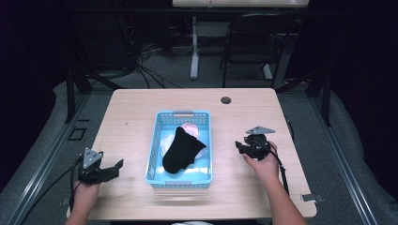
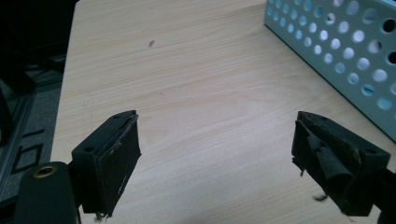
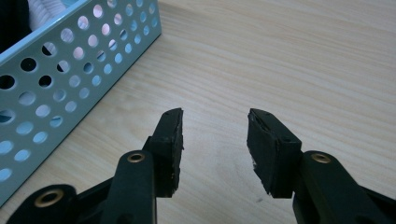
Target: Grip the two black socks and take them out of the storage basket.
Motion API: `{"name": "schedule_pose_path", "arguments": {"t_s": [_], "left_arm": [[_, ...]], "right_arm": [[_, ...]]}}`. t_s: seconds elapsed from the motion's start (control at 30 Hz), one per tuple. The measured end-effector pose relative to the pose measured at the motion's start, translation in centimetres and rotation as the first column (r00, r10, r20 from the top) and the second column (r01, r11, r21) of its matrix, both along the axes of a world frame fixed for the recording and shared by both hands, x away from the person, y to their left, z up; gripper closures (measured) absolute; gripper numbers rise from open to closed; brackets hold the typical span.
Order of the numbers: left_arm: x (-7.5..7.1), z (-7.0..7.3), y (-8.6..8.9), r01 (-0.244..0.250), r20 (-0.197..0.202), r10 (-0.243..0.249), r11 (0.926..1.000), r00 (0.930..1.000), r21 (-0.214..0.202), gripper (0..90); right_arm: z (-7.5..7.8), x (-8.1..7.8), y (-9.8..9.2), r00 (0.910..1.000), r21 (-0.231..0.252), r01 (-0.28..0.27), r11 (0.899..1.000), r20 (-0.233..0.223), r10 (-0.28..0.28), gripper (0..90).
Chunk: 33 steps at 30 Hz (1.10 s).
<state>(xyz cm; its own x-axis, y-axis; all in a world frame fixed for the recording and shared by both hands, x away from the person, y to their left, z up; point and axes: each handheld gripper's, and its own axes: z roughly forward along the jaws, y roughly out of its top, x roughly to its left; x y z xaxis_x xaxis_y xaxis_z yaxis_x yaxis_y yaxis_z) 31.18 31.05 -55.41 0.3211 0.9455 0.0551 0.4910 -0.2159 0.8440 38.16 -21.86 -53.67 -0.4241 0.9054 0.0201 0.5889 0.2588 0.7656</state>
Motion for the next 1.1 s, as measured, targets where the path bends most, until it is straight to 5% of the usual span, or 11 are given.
{"name": "schedule_pose_path", "arguments": {"t_s": [0.3, 0.6, 0.77, 1.1], "left_arm": [[-0.1, 0.0, 0.9, -0.107, 0.005, 0.107, 0.9941, 0.9942, 0.012, 15.3], [-0.1, 0.1, 1.0, -0.154, 0.017, 0.154, 0.988, 0.9879, -0.005, 15.4], [-0.2, 0.3, 1.2, -0.159, -0.018, 0.158, 0.9854, 0.9873, -0.061, 15.4], [-0.1, 0.3, 1.3, -0.149, -0.043, 0.148, 0.9887, 0.9881, -0.021, 15.4]], "right_arm": [[0.3, -0.2, 0.5, 0.9999, 0.001, -0.008, 1.0, 0.012, 0.008, 55.8], [1.6, 0.0, 1.5, 0.9987, -0.009, -0.049, 0.999, 0.017, 0.049, 55.8], [3.0, 0.4, 2.3, 0.997, 0.017, -0.076, 0.997, 0.014, 0.076, 56.6], [5.4, 1.6, 4.7, 0.9867, 0.004, -0.163, 0.987, 0.004, 0.163, 56.6]]}}
